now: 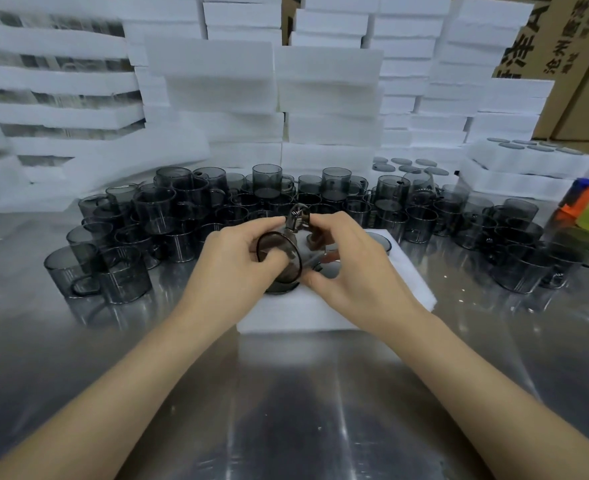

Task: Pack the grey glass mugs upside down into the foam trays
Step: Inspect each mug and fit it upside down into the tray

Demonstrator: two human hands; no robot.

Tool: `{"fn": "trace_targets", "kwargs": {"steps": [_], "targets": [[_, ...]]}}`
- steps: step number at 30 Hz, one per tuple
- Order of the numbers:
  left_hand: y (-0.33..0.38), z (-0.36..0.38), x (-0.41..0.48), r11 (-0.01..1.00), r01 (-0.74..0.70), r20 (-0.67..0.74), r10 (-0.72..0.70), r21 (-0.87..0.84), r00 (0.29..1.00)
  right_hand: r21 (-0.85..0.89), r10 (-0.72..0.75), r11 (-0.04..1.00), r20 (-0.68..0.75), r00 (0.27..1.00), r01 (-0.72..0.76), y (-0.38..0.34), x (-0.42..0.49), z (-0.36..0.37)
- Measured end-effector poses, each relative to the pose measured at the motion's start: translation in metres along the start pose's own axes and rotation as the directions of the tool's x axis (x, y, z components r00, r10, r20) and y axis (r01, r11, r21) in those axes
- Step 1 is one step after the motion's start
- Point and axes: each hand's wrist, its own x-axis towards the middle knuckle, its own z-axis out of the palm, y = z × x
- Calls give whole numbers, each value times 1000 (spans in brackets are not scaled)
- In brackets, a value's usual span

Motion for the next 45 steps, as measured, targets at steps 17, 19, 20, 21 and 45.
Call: {"fn": "trace_targets", "kwargs": {"steps": [17,19,20,21,45], "targets": [[-3,8,3,980,115,33,-111,-162,993,-148,-211,971,-163,964,187,-14,3,5],[-4,4,5,979,123,67,-113,-161,991,-137,-199,974,-155,968,178,-13,4,4],[-4,2,6,975,136,84,-123,-175,989,-118,-177,980,-144,974,160,-12,4,3],[-4,0,7,969,154,103,-136,-195,985,-94,-144,987,-134,981,132,-10,4,2],[0,-15,4,945,12,180,50,-327,982,537,252,814,20,967,-223,-8,8,-19]]}}
